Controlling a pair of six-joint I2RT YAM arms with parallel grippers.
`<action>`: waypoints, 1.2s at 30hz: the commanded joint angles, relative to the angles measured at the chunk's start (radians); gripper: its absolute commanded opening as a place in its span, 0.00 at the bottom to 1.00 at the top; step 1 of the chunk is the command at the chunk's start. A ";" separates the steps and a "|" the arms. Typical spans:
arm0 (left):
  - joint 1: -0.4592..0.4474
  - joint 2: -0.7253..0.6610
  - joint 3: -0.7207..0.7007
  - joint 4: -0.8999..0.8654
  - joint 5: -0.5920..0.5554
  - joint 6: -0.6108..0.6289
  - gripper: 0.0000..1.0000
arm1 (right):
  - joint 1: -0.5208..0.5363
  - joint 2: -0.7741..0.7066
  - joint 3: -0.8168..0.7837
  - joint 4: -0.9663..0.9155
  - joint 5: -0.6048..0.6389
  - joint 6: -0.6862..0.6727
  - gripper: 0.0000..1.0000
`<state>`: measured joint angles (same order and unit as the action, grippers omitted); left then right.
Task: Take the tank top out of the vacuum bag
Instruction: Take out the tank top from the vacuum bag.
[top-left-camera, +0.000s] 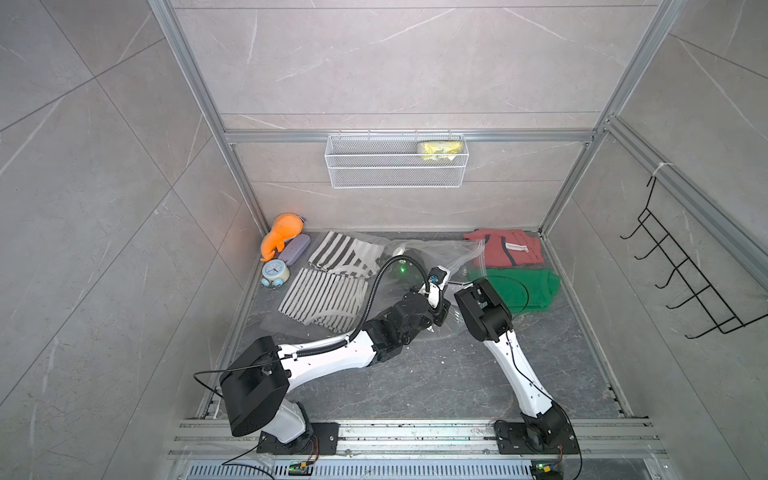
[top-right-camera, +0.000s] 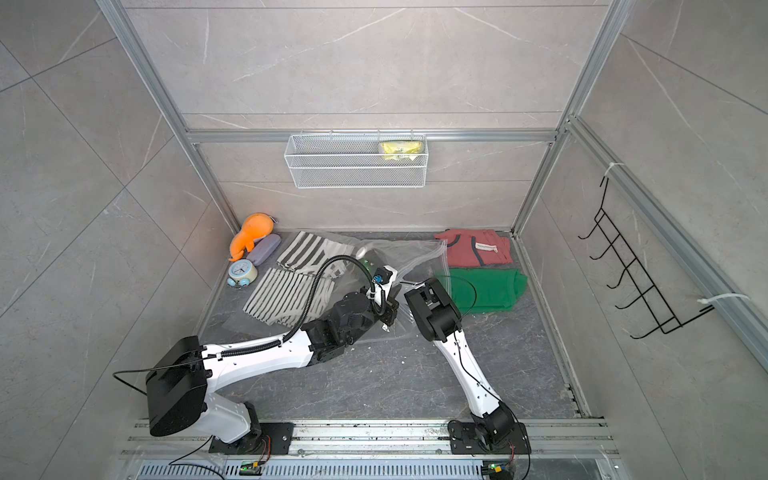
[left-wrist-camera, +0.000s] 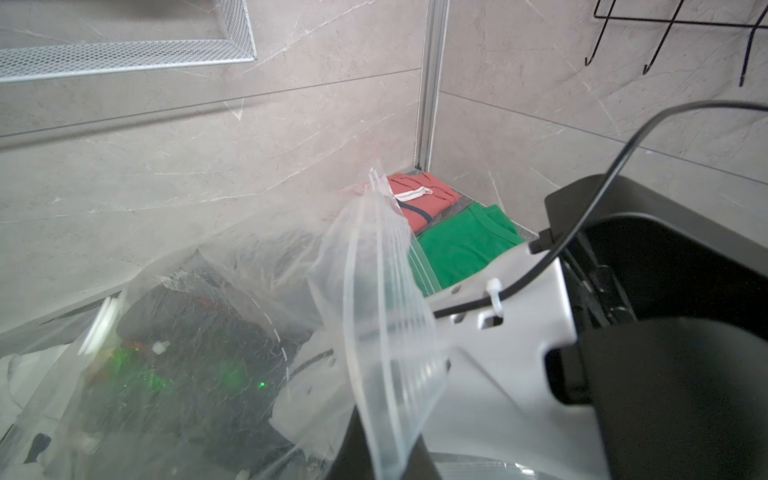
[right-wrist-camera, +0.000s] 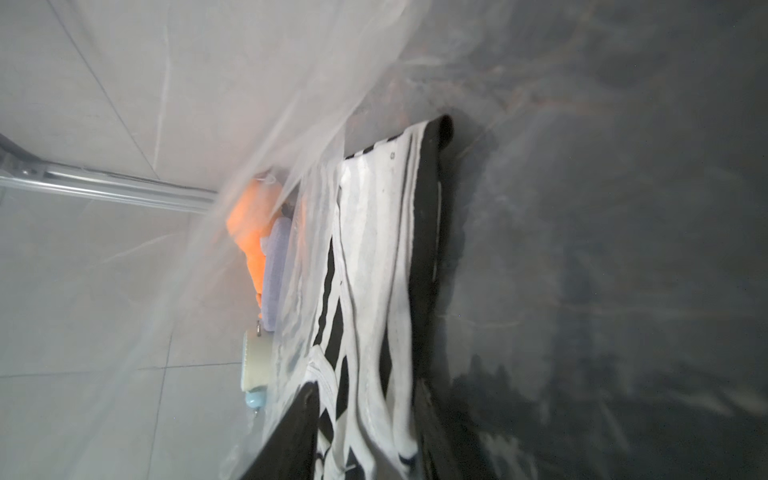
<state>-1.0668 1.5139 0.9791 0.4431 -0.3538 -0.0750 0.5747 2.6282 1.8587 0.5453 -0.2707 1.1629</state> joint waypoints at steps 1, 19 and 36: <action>-0.012 -0.024 -0.007 0.089 0.003 0.026 0.00 | 0.029 0.071 0.035 -0.061 -0.023 0.040 0.41; -0.011 -0.032 -0.044 0.095 -0.013 -0.001 0.00 | 0.082 0.049 0.048 -0.220 0.007 -0.025 0.25; -0.011 -0.044 -0.068 0.100 -0.057 -0.014 0.00 | 0.083 -0.030 -0.051 -0.123 0.000 -0.042 0.00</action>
<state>-1.0672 1.5002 0.9222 0.4980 -0.4175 -0.0780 0.6228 2.6213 1.8709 0.4812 -0.2726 1.1549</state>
